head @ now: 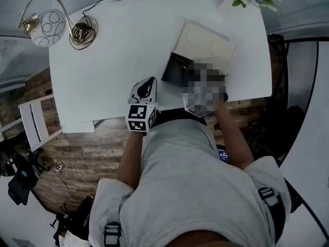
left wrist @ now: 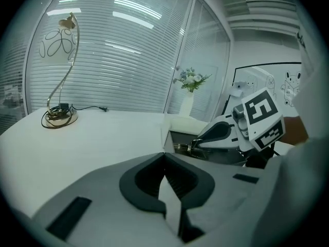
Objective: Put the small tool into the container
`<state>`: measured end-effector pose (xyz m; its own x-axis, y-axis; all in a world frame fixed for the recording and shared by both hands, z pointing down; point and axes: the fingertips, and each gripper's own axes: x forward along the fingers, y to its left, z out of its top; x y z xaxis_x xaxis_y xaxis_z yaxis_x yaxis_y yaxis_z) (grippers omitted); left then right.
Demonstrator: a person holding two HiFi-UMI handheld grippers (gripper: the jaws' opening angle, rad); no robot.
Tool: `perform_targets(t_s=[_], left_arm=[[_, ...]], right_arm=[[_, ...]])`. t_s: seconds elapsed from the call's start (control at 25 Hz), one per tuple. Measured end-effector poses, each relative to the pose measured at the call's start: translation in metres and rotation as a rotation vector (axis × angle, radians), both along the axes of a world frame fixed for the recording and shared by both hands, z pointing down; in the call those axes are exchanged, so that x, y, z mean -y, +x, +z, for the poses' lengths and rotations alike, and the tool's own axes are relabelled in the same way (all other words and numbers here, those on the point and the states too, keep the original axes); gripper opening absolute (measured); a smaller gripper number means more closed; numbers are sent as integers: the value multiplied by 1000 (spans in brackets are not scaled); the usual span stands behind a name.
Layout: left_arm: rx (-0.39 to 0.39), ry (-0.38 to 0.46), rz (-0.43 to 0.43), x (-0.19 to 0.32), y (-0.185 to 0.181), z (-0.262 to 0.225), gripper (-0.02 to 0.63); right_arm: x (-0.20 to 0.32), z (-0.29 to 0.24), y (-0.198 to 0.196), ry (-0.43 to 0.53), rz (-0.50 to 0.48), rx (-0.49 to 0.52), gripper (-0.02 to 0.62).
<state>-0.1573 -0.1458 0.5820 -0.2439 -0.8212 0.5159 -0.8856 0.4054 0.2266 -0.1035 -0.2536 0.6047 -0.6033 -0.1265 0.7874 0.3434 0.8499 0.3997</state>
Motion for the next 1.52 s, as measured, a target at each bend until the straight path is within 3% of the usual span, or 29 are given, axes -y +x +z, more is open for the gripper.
perform_targets(t_s=[0.36,0.48,1.32,1.52], left_arm=[[2,10,-2,0,3,-10,23],[-9,11,1,2,8,-8,23],[-65,-24,40,0,24,-15,23],[-65,-25,76,-4,25,-18,23]], right_arm=[[-7,4,4,-69,26,-52,54],[-11,11,8,-104,32,-68,137],[-16,14,7,-268,107,-116,144],[-19,-17,5,-299,141,-51,149]])
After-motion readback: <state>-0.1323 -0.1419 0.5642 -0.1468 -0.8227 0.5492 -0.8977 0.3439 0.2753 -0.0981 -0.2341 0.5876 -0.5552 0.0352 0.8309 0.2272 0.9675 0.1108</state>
